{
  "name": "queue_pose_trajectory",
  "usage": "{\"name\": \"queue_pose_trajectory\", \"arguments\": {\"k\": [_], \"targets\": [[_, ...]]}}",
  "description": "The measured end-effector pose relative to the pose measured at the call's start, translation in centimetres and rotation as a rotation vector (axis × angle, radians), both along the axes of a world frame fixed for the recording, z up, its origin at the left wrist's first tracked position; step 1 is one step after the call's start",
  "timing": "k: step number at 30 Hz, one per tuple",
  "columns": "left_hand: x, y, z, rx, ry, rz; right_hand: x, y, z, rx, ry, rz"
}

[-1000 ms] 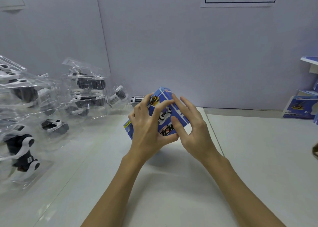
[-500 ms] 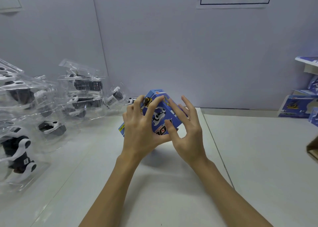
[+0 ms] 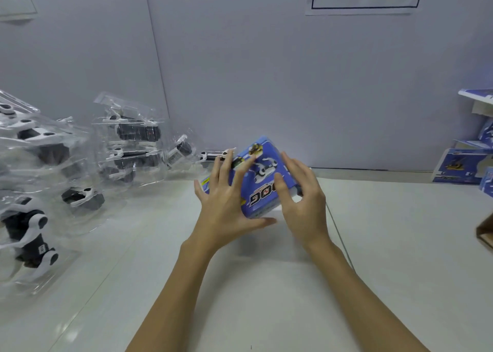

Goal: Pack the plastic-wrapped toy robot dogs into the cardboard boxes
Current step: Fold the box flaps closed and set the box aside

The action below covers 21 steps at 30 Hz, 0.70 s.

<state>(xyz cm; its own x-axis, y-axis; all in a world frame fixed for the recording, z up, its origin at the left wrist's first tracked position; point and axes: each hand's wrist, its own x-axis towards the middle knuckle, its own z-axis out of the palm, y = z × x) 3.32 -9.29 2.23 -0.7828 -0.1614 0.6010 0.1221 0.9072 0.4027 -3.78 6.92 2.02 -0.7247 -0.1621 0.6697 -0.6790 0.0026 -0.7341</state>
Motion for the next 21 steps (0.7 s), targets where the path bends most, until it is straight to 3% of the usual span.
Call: {"name": "queue_pose_trajectory", "arguments": {"k": [2,7,11,14,17,21], "targets": [[-0.2,-1.0,-0.7,-0.017,-0.123,0.051,-1.0,0.8,-0.1,-0.001,-0.126,-0.093],[-0.8,-3.0,-1.6,0.33,-0.025,-0.074,-3.6,3.4,0.0,0.105,-0.355,0.026],[-0.8,-3.5,-1.6,0.539,0.063,-0.075,-4.5,4.5,-0.7,0.533,-0.171,0.057],[-1.0,-3.5,-1.4,0.658,0.093,-0.088,-4.4,4.1,-1.7,0.639,-0.098,-0.032],[-1.1,-3.9,-1.2,0.854,0.188,-0.134,-4.6,4.9,-1.5,0.566,-0.109,0.075],[-0.7,-3.8,-0.5,1.022,0.171,-0.285,-4.6,5.0,0.0,0.084,-0.389,0.306]]}}
